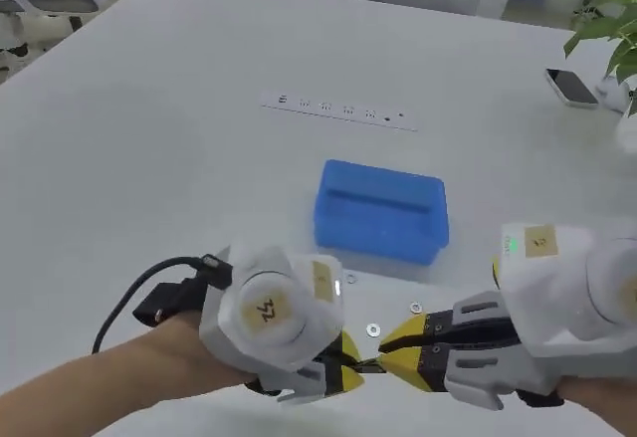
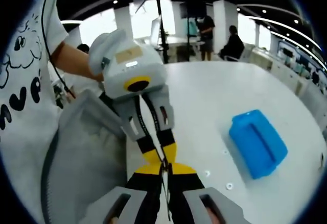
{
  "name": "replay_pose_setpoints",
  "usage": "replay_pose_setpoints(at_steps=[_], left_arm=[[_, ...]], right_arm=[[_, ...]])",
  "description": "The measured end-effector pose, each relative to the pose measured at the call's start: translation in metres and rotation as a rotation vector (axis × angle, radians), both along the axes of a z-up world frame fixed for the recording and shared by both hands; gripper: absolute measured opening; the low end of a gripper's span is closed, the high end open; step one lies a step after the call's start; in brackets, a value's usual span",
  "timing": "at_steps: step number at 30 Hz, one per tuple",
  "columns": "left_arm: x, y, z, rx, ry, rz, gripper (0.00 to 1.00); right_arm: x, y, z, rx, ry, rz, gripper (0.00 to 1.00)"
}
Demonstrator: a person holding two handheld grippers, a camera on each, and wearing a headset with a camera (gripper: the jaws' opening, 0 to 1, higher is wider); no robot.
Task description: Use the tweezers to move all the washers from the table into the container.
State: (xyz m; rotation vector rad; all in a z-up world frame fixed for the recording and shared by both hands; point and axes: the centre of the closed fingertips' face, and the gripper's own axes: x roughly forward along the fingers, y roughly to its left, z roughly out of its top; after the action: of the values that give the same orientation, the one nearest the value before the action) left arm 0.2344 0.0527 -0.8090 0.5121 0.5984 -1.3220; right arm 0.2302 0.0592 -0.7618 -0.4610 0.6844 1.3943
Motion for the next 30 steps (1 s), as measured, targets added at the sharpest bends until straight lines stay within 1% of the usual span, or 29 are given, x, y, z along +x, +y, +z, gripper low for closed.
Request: replay_pose_setpoints(at_steps=[1,2,3,4,5,6,7,8,10,13,14,16,17,19,21,22,25,27,29,30], left_arm=[[0.000,0.000,0.001,-0.011,0.001,0.003,0.00],[-0.001,-0.002,0.003,-0.034,0.001,-0.001,0.00],[-0.002,-0.002,0.004,-0.046,0.009,0.006,0.00],[-0.004,-0.003,0.006,-0.062,0.024,0.018,0.00],[-0.005,-0.003,0.007,-0.074,0.029,0.023,0.00],[-0.007,-0.004,0.008,-0.087,0.035,0.029,0.00],[-0.007,-0.003,0.010,-0.098,0.040,0.039,0.00],[-0.008,-0.003,0.011,-0.104,0.044,0.046,0.00],[-0.010,-0.001,0.014,-0.122,0.048,0.057,0.00],[-0.010,0.002,0.018,-0.154,0.065,0.090,0.00],[-0.011,0.003,0.020,-0.163,0.069,0.098,0.00],[-0.013,0.003,0.024,-0.188,0.076,0.106,0.00],[-0.014,0.002,0.028,-0.212,0.085,0.112,0.00],[-0.015,-0.001,0.034,-0.252,0.092,0.119,0.00],[-0.016,-0.003,0.039,-0.272,0.097,0.123,0.00],[-0.016,-0.005,0.041,-0.285,0.101,0.125,0.00],[-0.016,-0.008,0.046,-0.306,0.113,0.133,0.00],[-0.017,-0.010,0.051,-0.323,0.116,0.136,0.00],[-0.017,-0.012,0.055,-0.339,0.121,0.138,0.00],[-0.017,-0.012,0.055,-0.339,0.121,0.140,0.00]], right_arm=[[0.000,0.000,0.002,0.005,-0.004,-0.011,0.01],[0.003,0.000,0.006,0.027,-0.018,-0.032,0.02],[0.002,0.001,0.011,0.049,-0.011,-0.037,0.04],[0.002,0.001,0.014,0.061,0.009,-0.053,0.09],[0.001,0.000,0.017,0.066,0.038,-0.070,0.12],[0.001,-0.001,0.018,0.064,0.039,-0.070,0.15],[0.002,-0.003,0.020,0.065,0.026,-0.075,0.17],[0.002,-0.005,0.023,0.066,0.012,-0.081,0.17],[0.003,-0.008,0.028,0.079,0.008,-0.098,0.20],[0.006,-0.015,0.033,0.092,0.000,-0.135,0.21],[0.007,-0.018,0.034,0.101,0.007,-0.153,0.22],[0.005,-0.020,0.035,0.115,0.035,-0.163,0.24],[0.003,-0.020,0.035,0.123,0.050,-0.163,0.24],[-0.002,-0.016,0.037,0.142,0.078,-0.152,0.22],[-0.004,-0.010,0.042,0.168,0.085,-0.150,0.19],[-0.004,-0.008,0.042,0.171,0.087,-0.150,0.17],[-0.005,-0.002,0.042,0.170,0.077,-0.140,0.13],[-0.005,0.000,0.042,0.176,0.083,-0.137,0.11],[-0.005,0.003,0.045,0.191,0.086,-0.132,0.09],[-0.004,0.006,0.047,0.204,0.091,-0.137,0.08]])
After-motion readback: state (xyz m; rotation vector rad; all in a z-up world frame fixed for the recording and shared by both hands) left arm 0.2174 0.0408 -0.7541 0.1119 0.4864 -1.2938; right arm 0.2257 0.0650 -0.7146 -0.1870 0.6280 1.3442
